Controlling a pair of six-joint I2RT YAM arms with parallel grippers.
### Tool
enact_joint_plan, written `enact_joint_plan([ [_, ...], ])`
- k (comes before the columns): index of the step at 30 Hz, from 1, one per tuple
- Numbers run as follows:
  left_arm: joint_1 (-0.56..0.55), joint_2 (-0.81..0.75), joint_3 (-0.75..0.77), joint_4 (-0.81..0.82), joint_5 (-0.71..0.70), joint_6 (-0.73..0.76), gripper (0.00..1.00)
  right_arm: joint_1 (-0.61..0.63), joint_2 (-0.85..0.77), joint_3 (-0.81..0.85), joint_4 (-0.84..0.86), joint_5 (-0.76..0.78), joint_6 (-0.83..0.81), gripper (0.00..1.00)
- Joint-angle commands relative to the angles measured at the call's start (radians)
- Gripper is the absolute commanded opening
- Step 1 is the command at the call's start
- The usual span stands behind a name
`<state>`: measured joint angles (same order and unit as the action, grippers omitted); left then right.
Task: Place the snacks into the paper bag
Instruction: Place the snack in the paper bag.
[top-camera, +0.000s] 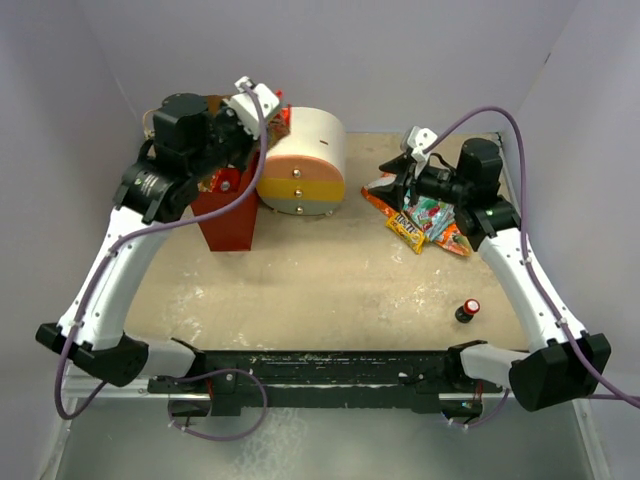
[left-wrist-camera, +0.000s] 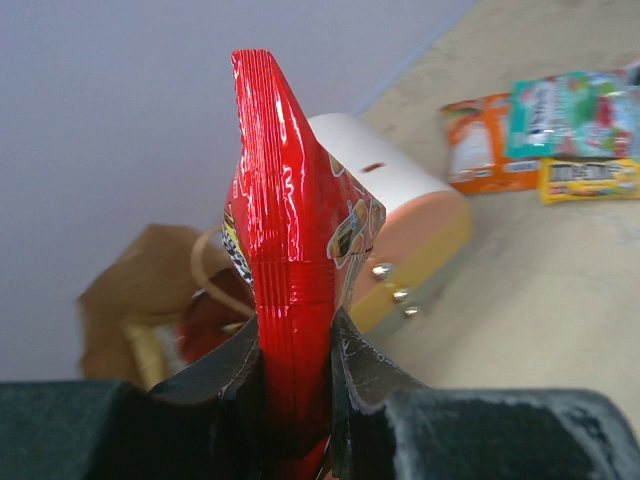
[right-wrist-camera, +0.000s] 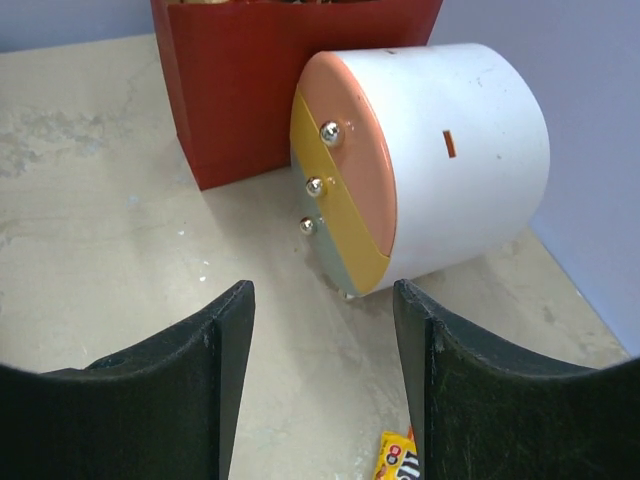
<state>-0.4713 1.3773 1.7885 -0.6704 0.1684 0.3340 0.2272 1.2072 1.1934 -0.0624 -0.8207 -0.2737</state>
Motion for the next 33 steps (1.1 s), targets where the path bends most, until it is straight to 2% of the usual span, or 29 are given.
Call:
enact_joint_plan([
  [1,0.046,-0.053,0.049,0.016,-0.33,0.08,0.12,-0.017,-0.011,-0.004,0.003,0.017,-0.045,0.6],
  [8,0.231,-0.026,0.053,0.09,-0.357,0.034,0.12,-0.04,-0.035,-0.011,-0.026,0.033,-0.093,0.6],
  [14,0.376,0.109,0.106,0.095,-0.206,-0.006,0.12,-0.042,-0.046,-0.032,0.004,0.065,-0.106,0.61],
  [22,0.392,0.312,0.226,0.028,-0.121,-0.031,0.14,-0.042,-0.056,-0.063,0.033,0.058,-0.099,0.61],
  [30,0.408,0.442,0.242,0.034,-0.141,-0.036,0.19,-0.042,-0.063,-0.08,0.045,0.054,-0.099,0.62],
  [33,0.414,0.483,0.251,0.017,-0.119,-0.043,0.24,-0.042,-0.062,-0.088,0.051,0.056,-0.099,0.63],
])
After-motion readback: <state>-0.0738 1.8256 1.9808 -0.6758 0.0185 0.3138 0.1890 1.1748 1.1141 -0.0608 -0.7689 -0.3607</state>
